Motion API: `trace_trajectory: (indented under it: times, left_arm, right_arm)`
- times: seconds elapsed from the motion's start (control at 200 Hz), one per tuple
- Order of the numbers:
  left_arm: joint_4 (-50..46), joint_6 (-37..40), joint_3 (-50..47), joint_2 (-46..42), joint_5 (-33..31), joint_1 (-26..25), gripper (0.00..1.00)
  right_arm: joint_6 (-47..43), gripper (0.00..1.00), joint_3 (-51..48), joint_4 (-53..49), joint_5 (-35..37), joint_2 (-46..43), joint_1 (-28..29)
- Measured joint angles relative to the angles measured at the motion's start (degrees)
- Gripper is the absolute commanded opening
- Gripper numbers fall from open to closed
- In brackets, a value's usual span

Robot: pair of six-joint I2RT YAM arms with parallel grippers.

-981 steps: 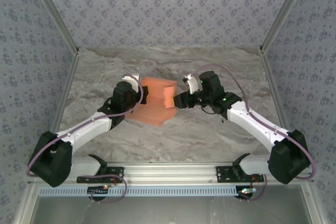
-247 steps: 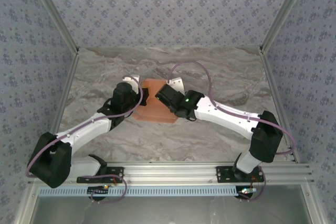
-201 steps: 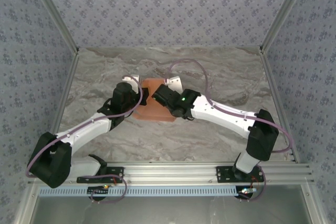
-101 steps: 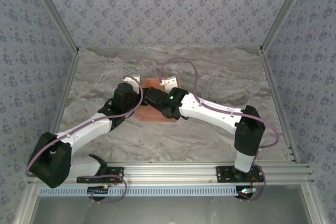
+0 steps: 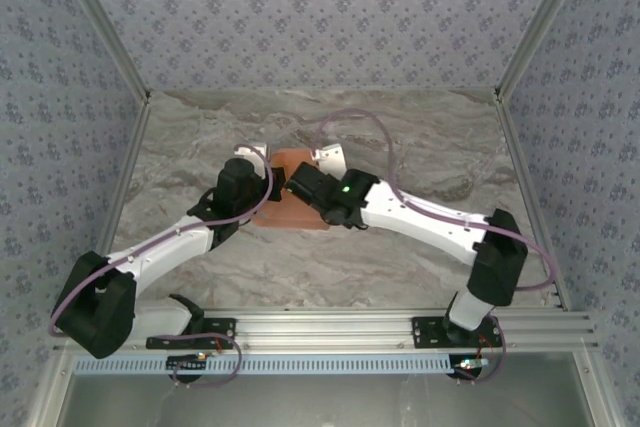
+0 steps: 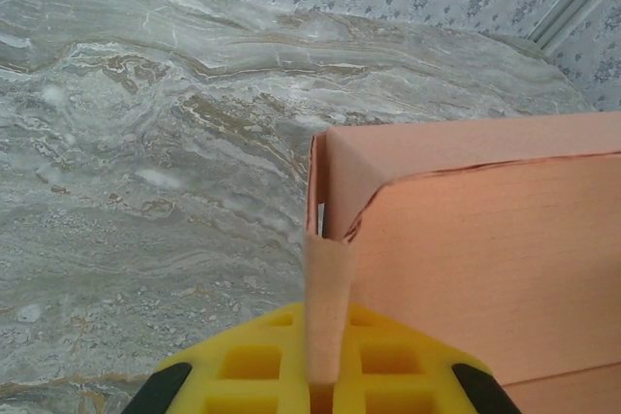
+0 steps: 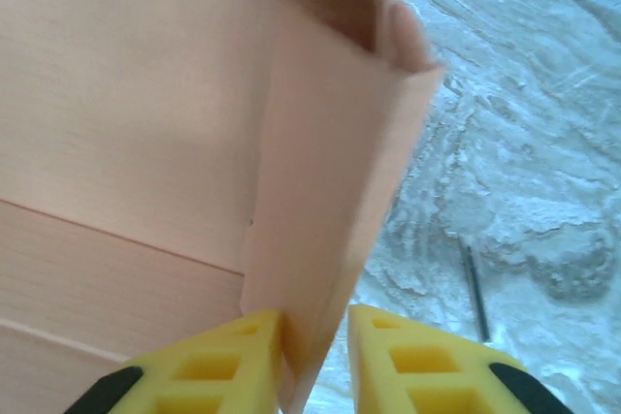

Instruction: Fold the paper box

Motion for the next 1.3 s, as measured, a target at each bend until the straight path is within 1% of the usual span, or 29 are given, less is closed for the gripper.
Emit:
trace_trajectory:
  times: [0.125,0.27,0.46,0.635,0.8,0.929,1.004,1.079,1.174,1.299]
  left_arm:
    - [-0.07,0.02,0.00,0.00,-0.02,-0.11,0.03]
    - [-0.11,0.37,0.00,0.00,-0.02,-0.11,0.03]
    - [-0.17,0.39,0.00,0.02,0.00,-0.11,0.03]
    - [-0.74,0.44,0.00,0.02,-0.02,-0.11,0.03]
    - [-2.01,1.64,0.04,0.02,-0.02,-0.11,0.03]
    - [-6.93,3.87,2.12,1.01,0.22,0.07,0.03]
    - [-10.71,5.09,4.57,2.32,0.66,0.44,0.03]
    - [-12.50,5.84,5.53,2.62,0.72,0.70,0.03]
    - [-14.25,5.90,5.53,2.60,0.92,0.90,0.03]
    - [-15.08,5.81,5.53,2.60,1.53,0.90,0.03]
  right_arm:
    - [-0.96,0.42,-2.64,4.74,-3.76,-4.48,-1.40]
    - [-1.36,0.52,-5.22,9.33,-7.89,-6.80,-2.80]
    - [-1.66,0.60,-7.41,12.81,-11.82,-7.87,-3.72]
    - [-2.38,0.65,-9.84,16.65,-16.44,-10.86,-5.62]
    - [-5.95,0.68,-10.73,18.95,-20.94,-15.23,-7.52]
    - [-9.25,0.69,-10.80,19.47,-22.60,-19.63,-8.96]
    - [-10.51,0.70,-11.37,19.65,-22.99,-22.23,-10.49]
    - [-11.21,0.71,-12.92,20.41,-24.59,-24.44,-12.28]
    - [-12.09,0.72,-16.41,22.36,-28.76,-25.79,-14.27]
    - [-13.81,0.73,-22.60,24.74,-36.09,-25.88,-15.85]
